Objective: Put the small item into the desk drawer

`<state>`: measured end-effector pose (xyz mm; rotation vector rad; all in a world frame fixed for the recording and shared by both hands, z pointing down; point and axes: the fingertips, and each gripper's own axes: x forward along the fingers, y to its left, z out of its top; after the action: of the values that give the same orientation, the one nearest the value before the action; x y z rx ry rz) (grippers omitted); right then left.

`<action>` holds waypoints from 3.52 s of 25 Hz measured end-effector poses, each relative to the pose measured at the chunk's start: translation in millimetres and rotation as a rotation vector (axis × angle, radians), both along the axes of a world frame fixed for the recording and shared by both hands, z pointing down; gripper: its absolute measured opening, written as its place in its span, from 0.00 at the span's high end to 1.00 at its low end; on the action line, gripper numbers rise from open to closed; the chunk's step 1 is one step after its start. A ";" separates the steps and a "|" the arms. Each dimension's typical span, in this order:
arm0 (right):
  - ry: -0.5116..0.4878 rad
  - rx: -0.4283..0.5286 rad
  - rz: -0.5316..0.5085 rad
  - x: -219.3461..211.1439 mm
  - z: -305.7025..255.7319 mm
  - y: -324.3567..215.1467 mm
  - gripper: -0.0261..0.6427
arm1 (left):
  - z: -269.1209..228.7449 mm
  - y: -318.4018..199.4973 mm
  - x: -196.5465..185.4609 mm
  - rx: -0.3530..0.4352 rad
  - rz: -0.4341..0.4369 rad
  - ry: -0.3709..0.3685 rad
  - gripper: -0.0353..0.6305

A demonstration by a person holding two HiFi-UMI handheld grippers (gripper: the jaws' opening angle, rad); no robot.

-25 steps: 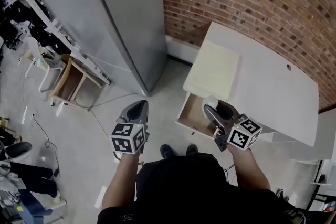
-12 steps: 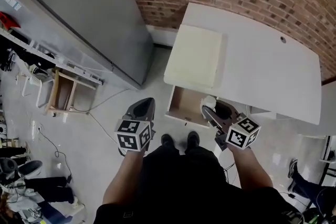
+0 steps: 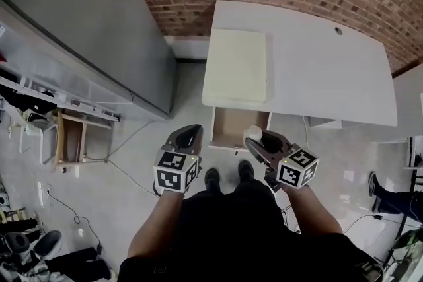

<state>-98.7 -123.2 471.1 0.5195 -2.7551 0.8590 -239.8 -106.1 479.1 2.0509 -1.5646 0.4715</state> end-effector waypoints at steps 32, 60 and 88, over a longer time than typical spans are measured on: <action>0.343 -0.038 -0.041 -18.0 179.0 11.3 0.72 | 181.4 -20.5 0.3 -0.238 0.091 0.118 0.93; 0.719 0.044 -0.355 -19.7 382.3 -25.3 0.72 | 316.6 -22.8 23.8 -0.347 0.244 0.011 0.93; 0.906 -0.107 -0.598 -19.1 486.9 -17.6 0.68 | 324.1 16.2 27.7 -0.404 0.219 0.081 0.93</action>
<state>-117.8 -140.8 958.0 0.0116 -1.8417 0.4462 -212.1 -89.9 803.2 1.9012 -1.0951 0.7118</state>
